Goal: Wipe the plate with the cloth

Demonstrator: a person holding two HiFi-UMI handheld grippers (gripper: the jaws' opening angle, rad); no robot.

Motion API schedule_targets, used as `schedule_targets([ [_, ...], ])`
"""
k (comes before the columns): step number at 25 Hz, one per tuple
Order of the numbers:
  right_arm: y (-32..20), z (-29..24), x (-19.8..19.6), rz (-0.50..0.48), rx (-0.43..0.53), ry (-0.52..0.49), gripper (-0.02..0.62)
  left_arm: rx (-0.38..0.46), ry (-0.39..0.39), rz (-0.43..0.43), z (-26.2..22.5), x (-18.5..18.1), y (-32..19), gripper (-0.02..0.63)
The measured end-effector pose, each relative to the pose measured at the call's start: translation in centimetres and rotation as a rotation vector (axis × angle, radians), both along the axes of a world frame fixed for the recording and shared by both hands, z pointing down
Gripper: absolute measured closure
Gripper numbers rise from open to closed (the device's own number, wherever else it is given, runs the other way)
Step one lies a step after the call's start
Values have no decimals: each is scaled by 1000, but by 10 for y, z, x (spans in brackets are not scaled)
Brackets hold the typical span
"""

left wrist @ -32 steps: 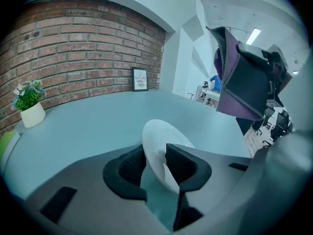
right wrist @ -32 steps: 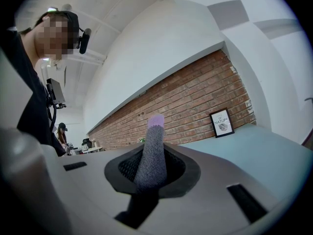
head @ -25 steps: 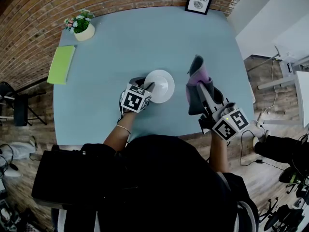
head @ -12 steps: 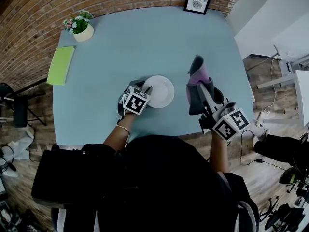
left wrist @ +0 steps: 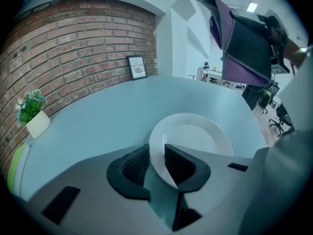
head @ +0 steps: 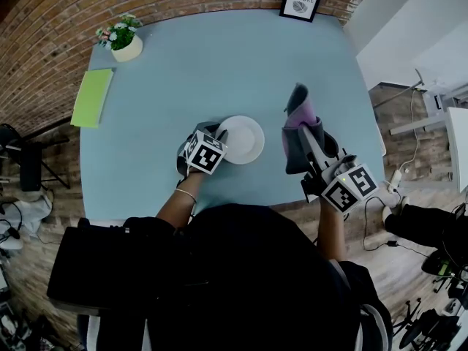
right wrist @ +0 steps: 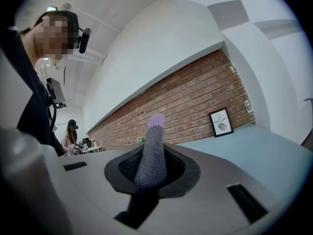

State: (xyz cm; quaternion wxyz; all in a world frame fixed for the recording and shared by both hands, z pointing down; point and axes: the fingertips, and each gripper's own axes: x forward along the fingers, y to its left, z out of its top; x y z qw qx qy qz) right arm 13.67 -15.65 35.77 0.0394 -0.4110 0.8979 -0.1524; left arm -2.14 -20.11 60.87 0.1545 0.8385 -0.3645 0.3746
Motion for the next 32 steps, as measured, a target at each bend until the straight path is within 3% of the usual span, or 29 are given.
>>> schedule_targets([
  [12, -1, 2, -1, -6, -3, -6, 555, 11, 13, -1, -5, -2, 0, 598],
  [17, -1, 1, -1, -3, -2, -5, 555, 24, 8, 6, -8, -1, 0, 600],
  [32, 1, 3, -2, -5, -3, -17, 555, 136, 188, 26, -66, 23, -4, 600],
])
